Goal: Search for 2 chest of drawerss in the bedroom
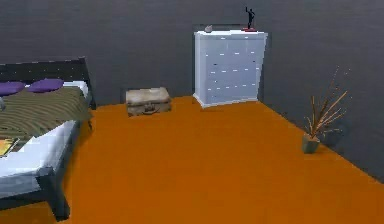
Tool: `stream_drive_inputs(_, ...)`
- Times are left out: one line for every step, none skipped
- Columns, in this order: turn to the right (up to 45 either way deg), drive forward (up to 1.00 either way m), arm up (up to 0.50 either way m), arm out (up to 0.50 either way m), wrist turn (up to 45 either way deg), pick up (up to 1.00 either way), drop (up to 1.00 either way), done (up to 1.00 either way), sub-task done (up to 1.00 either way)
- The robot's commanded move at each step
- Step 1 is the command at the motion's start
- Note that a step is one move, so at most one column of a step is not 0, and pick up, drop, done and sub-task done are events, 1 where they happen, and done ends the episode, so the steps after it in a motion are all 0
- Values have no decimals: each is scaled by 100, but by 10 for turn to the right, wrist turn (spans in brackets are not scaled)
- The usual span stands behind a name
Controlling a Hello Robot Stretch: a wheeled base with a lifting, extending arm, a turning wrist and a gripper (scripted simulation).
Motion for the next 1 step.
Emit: stream_drive_inputs(0, 100, 0, 0, 0, 0, 0, 0, 0)
